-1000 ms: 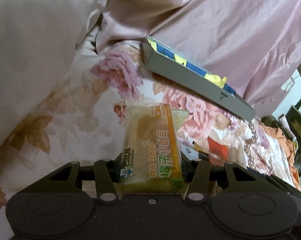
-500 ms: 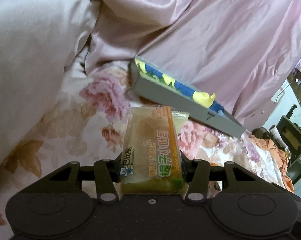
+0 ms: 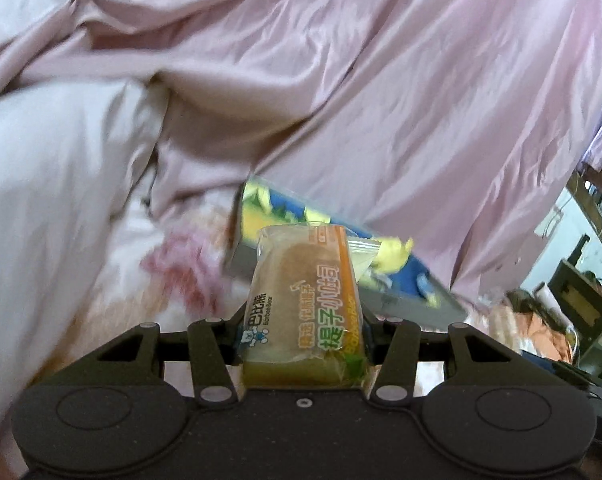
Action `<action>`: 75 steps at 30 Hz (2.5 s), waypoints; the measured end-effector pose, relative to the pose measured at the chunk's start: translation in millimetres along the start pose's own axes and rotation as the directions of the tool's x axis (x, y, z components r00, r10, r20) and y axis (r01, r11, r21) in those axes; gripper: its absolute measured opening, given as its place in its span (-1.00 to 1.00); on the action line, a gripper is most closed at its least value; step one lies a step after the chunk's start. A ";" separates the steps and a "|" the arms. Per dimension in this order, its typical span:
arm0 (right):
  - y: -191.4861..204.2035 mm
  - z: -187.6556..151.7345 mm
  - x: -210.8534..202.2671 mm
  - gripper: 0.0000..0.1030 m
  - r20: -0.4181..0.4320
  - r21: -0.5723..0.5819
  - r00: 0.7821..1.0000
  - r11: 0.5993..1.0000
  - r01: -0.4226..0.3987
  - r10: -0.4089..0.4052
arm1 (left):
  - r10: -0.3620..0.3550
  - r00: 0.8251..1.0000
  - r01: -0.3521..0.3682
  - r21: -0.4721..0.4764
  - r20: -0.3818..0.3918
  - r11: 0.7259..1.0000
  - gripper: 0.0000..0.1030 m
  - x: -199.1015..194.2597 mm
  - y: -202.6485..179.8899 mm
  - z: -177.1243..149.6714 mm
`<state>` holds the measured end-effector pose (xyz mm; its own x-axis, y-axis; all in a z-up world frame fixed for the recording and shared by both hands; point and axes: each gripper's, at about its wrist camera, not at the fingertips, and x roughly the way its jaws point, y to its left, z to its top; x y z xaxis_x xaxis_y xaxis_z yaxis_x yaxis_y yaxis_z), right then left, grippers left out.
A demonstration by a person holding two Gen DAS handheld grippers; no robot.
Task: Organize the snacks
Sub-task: 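Lift the bread pack with the left tool while the right tool lifts the rice cracker toward the tray, then lower both packs into the grey tray and open both tools, then move both tools back over the remaining snack pile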
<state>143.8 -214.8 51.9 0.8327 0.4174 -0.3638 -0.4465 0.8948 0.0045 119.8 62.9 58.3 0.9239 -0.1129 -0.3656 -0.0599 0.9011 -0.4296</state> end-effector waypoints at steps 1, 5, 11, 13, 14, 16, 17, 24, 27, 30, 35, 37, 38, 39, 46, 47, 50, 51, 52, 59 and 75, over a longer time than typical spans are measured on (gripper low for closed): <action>-2.2 7.0 5.5 0.45 -0.003 0.001 1.000 1.000 -0.002 0.002 | 0.001 1.000 -0.001 0.003 0.009 1.000 0.01 5.3 -3.6 8.1; 3.2 34.0 37.7 0.45 -0.016 0.020 1.000 1.000 -0.002 0.002 | 0.000 0.999 0.000 0.018 0.039 1.000 0.01 28.6 -14.0 34.0; -2.4 56.9 78.5 0.46 0.054 0.030 0.998 0.999 0.034 -0.035 | 0.015 0.997 -0.019 0.049 0.069 0.999 0.01 75.4 -20.2 61.2; -8.5 58.8 94.5 0.46 0.058 0.044 0.997 0.998 0.044 -0.047 | 0.021 0.997 -0.025 0.059 0.071 0.998 0.01 87.5 -19.7 66.7; -11.2 58.9 102.2 0.46 0.055 0.053 0.997 0.997 0.049 -0.052 | 0.023 0.997 -0.028 0.065 0.069 0.997 0.02 95.0 -19.5 68.6; -17.0 56.1 117.7 0.46 0.040 0.075 0.998 0.996 0.054 -0.057 | 0.027 0.998 -0.031 0.076 0.057 0.997 0.01 108.4 -18.4 70.6; -19.1 54.6 123.9 0.46 0.035 0.078 0.998 0.995 0.056 -0.059 | 0.030 0.998 -0.034 0.080 0.049 0.996 0.01 115.8 -17.6 70.6; -29.1 41.8 151.3 0.46 0.006 0.090 0.998 0.994 0.060 -0.060 | 0.055 0.998 -0.053 0.066 -0.028 0.996 0.01 156.6 -8.2 62.3; -30.9 37.7 157.6 0.46 -0.006 0.081 0.998 0.995 0.065 -0.065 | 0.063 0.997 -0.060 0.072 -0.042 0.996 0.01 168.2 -7.0 57.9; -30.8 37.8 166.7 0.46 -0.010 0.069 0.998 0.995 0.069 -0.068 | 0.066 0.997 -0.062 0.092 -0.039 0.994 0.02 175.9 -9.9 56.5; -26.9 34.3 177.6 0.46 -0.030 0.059 0.998 0.996 0.065 -0.063 | 0.072 0.997 -0.068 0.098 -0.041 0.993 0.03 183.7 -11.5 55.7; -25.0 33.1 178.6 0.50 -0.028 0.053 0.998 0.997 0.058 -0.057 | 0.069 0.997 -0.064 0.093 -0.046 0.994 0.19 184.5 -10.8 55.5; -23.9 32.2 177.9 0.57 -0.026 0.051 0.998 0.997 0.058 -0.056 | 0.065 0.997 -0.060 0.093 -0.046 0.994 0.27 183.9 -10.8 55.3; -23.2 31.7 176.1 0.70 -0.022 0.050 0.998 0.997 0.058 -0.057 | 0.064 0.997 -0.060 0.097 -0.042 0.993 0.41 182.7 -11.0 55.1; -21.1 29.2 155.9 0.97 0.015 0.047 0.997 0.996 0.075 -0.076 | 0.033 0.999 -0.035 0.126 0.019 0.991 0.92 157.9 -18.1 51.2; -20.0 29.0 150.4 0.99 0.028 0.047 0.996 0.996 0.079 -0.080 | 0.029 0.999 -0.033 0.131 0.033 0.991 0.95 151.8 -19.1 49.8; -16.2 28.1 133.8 1.00 0.062 0.052 0.993 0.994 0.093 -0.096 | 0.032 0.997 -0.043 0.152 0.074 0.987 0.98 134.7 -22.1 46.6; -14.8 27.1 128.0 1.00 0.074 0.055 0.992 0.994 0.098 -0.102 | 0.032 0.996 -0.045 0.158 0.082 0.986 0.98 129.4 -22.7 45.6; -13.1 25.6 122.6 1.00 0.085 0.059 0.991 0.993 0.103 -0.108 | 0.033 0.996 -0.047 0.165 0.088 0.985 0.98 123.1 -23.0 44.1; 9.9 14.4 83.5 1.00 0.140 0.052 0.982 0.992 0.117 -0.123 | 0.035 0.992 -0.057 0.189 0.119 0.980 0.98 78.6 -18.7 28.7; 63.5 -22.8 1.6 1.00 0.193 0.001 0.975 0.994 0.112 -0.110 | 0.049 0.992 -0.076 0.251 0.113 0.965 0.99 -13.3 3.5 -18.3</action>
<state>109.3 -160.9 30.3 0.9243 0.3393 -0.1751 -0.3503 0.9360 -0.0354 100.4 59.8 46.6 0.9567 -0.0205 -0.2903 -0.0334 0.9832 -0.1792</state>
